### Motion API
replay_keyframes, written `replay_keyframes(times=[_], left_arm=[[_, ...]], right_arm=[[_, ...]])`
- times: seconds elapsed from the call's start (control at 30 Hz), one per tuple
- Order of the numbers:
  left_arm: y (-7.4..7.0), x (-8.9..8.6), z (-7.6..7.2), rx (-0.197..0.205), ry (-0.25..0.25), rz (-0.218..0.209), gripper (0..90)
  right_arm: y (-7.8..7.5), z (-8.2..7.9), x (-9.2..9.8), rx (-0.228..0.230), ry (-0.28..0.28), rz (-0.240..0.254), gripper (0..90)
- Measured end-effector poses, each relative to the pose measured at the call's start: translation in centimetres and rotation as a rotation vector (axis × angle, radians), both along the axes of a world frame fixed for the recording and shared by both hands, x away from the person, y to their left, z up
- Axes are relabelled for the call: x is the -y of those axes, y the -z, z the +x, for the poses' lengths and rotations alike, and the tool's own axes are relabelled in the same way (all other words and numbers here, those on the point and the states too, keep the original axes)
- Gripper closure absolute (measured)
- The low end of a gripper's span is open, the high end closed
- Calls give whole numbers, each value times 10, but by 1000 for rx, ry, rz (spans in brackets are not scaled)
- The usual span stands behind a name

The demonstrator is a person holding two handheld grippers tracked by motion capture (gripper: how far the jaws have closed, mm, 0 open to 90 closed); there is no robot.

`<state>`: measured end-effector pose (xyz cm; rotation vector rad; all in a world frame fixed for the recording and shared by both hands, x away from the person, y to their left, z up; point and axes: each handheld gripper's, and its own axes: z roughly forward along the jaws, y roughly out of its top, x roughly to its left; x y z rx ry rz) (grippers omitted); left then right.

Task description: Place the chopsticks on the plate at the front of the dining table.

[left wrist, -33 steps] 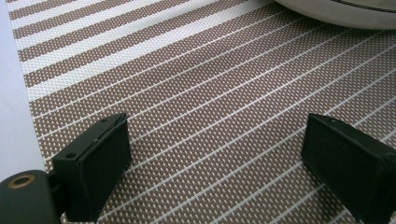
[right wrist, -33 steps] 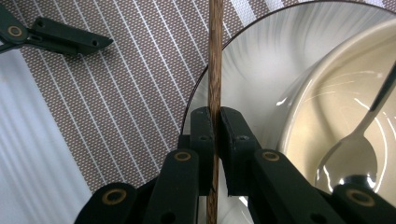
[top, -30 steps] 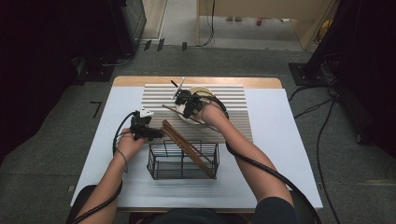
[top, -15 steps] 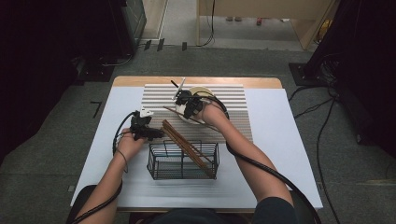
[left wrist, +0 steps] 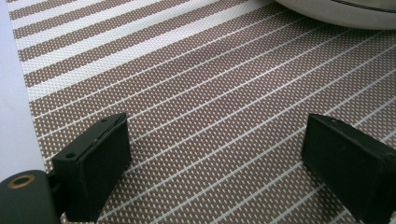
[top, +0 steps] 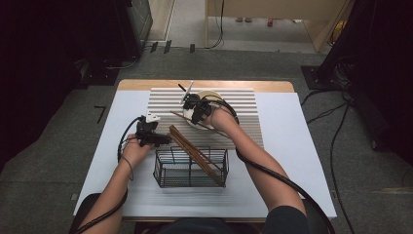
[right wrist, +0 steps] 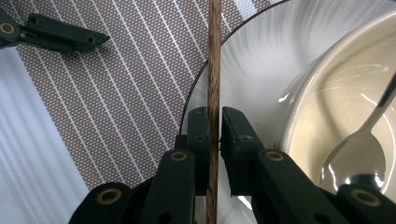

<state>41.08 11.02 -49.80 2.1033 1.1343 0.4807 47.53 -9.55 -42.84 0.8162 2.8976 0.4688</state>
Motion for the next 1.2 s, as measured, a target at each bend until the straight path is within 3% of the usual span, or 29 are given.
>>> replay_keyframes(times=[0.37,0.5,0.73,0.97,1.1,1.2], left_arm=[[0,0,0,1,0,1,84],[0,0,0,0,0,1,84],[0,0,0,0,0,1,83],[0,0,0,2,0,0,83],[0,0,0,3,0,0,84],[0,0,0,4,0,0,84]], right_arm=[[-10,-2,4,0,8,39,792],[-17,-5,7,8,2,83,752],[-24,-15,15,11,-28,205,634],[-25,-22,22,21,-56,271,595],[-26,-28,29,35,-45,324,565],[-26,-29,30,38,-43,333,538]])
